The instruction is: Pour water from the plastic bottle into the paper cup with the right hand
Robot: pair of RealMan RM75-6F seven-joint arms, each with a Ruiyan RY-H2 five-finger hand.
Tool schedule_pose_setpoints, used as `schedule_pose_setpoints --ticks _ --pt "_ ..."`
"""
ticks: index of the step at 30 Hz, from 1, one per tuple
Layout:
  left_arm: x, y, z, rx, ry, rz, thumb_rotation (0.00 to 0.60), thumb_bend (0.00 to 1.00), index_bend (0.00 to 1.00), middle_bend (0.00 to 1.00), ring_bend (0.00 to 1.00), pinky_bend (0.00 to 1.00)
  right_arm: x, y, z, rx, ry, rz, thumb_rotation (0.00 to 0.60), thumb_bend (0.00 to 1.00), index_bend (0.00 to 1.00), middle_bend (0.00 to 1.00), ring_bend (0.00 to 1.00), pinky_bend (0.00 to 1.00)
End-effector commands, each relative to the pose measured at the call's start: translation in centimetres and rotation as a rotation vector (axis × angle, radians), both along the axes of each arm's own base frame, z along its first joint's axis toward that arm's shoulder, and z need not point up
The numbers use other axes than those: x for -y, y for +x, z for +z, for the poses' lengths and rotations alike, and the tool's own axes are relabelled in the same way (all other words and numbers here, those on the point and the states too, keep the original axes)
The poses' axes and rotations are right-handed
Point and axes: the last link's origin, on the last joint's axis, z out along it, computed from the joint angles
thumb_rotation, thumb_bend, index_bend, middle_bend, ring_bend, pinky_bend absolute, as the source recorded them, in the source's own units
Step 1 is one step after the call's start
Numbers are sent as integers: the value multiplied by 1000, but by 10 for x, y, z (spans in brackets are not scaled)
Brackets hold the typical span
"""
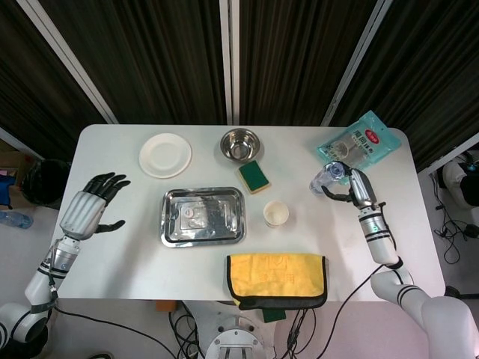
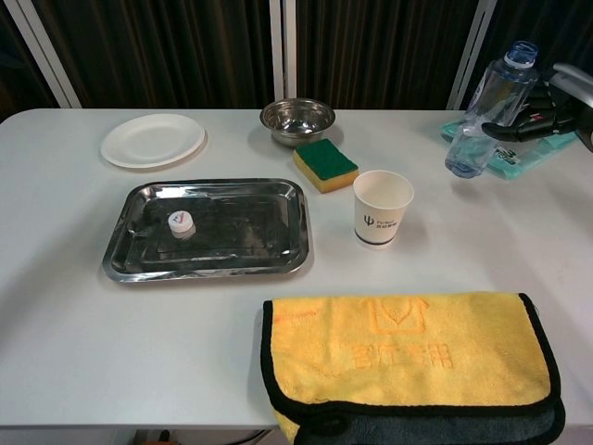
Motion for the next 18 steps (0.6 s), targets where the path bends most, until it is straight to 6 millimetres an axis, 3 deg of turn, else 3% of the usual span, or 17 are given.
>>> schedule_pose_setpoints --ticks 1,18 --pt "0 0 0 0 1 0 600 91 182 155 111 151 -3 -8 -11 60 9 -43 600 754 724 547 420 411" --pt "1 -3 1 5 1 6 600 91 182 155 111 151 -6 -17 -31 6 72 -74 600 720 693 526 400 387"
